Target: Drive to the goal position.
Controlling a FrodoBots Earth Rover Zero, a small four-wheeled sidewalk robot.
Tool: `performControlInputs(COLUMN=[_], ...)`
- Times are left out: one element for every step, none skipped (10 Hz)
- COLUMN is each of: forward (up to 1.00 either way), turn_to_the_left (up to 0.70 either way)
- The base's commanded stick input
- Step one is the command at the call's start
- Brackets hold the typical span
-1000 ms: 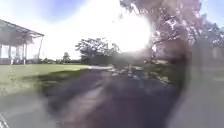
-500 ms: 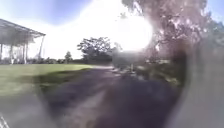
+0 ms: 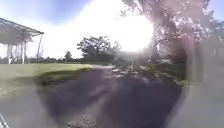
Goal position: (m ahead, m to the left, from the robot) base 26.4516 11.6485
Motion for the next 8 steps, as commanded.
performControlInputs(forward=[0.85,0.85,0.85,0.85,0.85,0.85,0.85,0.85], turn_to_the_left=[-0.34,-0.34,-0.34,-0.34,-0.34,-0.34,-0.34,-0.34])
